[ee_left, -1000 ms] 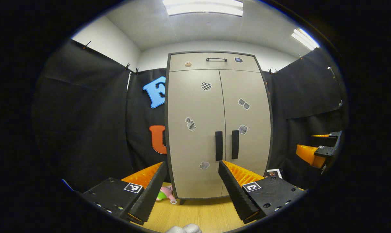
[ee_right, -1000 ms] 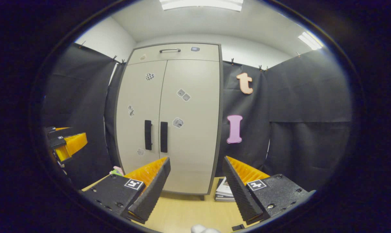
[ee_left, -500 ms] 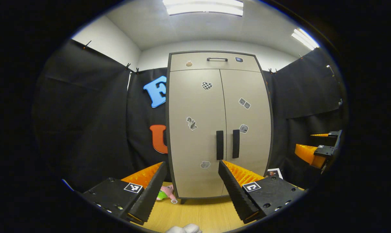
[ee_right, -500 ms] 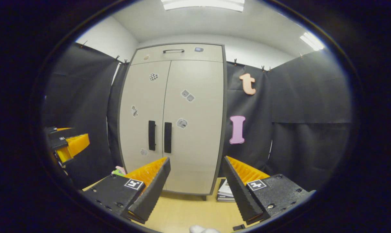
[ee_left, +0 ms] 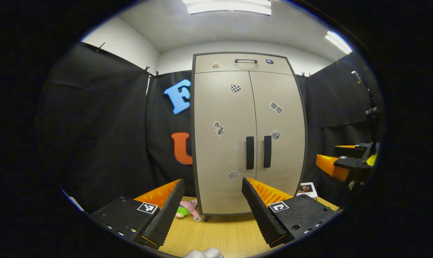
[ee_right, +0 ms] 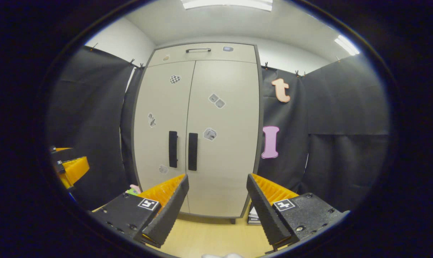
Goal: Open the right door of the double-door shoe cabinet with the right hand, and open the left door with the left hand.
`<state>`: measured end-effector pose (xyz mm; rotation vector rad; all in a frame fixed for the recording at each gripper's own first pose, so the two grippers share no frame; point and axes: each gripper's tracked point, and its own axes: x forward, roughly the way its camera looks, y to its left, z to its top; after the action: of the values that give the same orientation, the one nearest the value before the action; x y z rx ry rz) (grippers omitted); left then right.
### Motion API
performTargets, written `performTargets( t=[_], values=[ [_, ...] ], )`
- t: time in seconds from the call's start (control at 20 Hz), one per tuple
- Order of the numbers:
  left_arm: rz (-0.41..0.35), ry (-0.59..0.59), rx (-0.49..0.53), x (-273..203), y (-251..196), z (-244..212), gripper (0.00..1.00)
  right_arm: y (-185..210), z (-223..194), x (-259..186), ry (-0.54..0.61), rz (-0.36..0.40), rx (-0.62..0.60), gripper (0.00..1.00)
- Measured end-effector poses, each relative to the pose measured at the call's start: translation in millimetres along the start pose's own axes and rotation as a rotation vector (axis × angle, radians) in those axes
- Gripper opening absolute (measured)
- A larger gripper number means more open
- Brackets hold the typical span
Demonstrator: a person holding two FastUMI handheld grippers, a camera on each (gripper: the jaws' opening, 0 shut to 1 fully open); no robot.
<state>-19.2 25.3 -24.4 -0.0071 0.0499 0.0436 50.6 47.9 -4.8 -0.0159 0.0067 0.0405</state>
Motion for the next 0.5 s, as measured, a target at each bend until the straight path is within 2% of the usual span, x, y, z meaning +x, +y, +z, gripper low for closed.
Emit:
performTargets(
  t=[0.5],
  values=[
    [0.072, 0.028, 0.002, -22, 26, -8, 0.96, 49, -4, 119, 0.030, 0.023, 0.018, 1.00]
  ],
)
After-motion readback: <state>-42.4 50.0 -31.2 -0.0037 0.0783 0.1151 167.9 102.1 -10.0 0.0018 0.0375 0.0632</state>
